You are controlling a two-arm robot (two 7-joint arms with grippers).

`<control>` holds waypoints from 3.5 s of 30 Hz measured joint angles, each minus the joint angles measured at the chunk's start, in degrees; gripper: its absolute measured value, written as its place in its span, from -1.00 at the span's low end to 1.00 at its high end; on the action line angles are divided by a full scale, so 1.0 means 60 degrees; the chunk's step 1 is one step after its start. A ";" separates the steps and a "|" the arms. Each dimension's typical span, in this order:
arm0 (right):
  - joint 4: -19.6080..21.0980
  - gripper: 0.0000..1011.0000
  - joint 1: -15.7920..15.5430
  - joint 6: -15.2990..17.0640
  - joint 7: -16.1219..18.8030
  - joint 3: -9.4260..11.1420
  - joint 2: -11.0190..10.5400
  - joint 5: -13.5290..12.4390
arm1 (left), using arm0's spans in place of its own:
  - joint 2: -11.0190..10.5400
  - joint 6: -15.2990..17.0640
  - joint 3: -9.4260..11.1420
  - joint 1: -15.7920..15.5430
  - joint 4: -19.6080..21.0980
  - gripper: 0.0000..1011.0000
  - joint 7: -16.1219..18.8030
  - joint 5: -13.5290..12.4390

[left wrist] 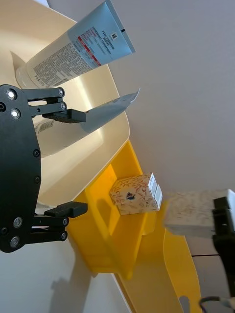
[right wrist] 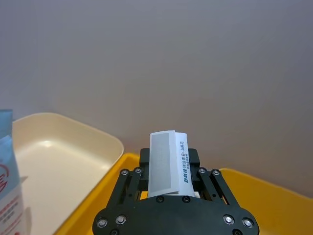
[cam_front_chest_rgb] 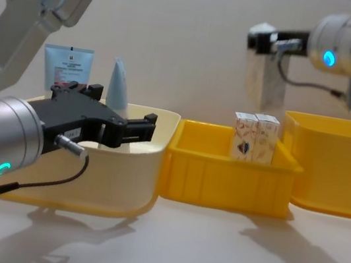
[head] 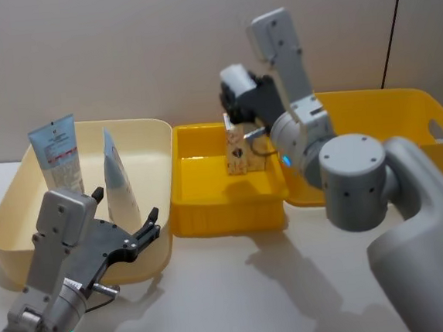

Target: Bimanual collaborative sorting of washing and personal care products

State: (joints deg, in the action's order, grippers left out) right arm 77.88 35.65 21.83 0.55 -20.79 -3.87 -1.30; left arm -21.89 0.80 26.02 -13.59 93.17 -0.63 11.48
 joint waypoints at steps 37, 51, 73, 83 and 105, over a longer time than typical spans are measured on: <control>-0.0712 -0.13 0.0621 -0.1048 -0.1506 0.1204 -0.1532 0.1790 | 0.0000 0.0000 0.0000 0.0000 0.0000 0.98 0.0001 0.0000; -0.2606 0.31 0.1178 -0.1442 -0.1239 0.1678 -0.1105 0.1298 | 0.0000 0.0000 0.0000 0.0000 0.0000 0.98 0.0000 0.0000; -0.3531 0.98 0.1471 -0.1656 -0.1043 0.1884 -0.0879 0.1049 | 0.0003 0.0009 -0.0002 -0.0037 -0.0003 0.98 -0.0017 -0.0010; -0.3633 0.98 0.1503 -0.1673 -0.1025 0.1903 -0.0856 0.1021 | 0.0146 0.0256 0.0034 -0.0532 -0.0323 0.98 -0.0192 -0.0134; -0.3698 0.98 0.1527 -0.1690 -0.1006 0.1918 -0.0838 0.1000 | 0.1108 0.0649 -0.0417 -0.1471 -0.1906 0.98 0.0054 0.0068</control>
State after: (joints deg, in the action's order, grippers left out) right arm 55.70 44.81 11.69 -5.49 -9.28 -8.90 4.70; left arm -15.24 4.69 23.52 -22.41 81.73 -0.30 11.89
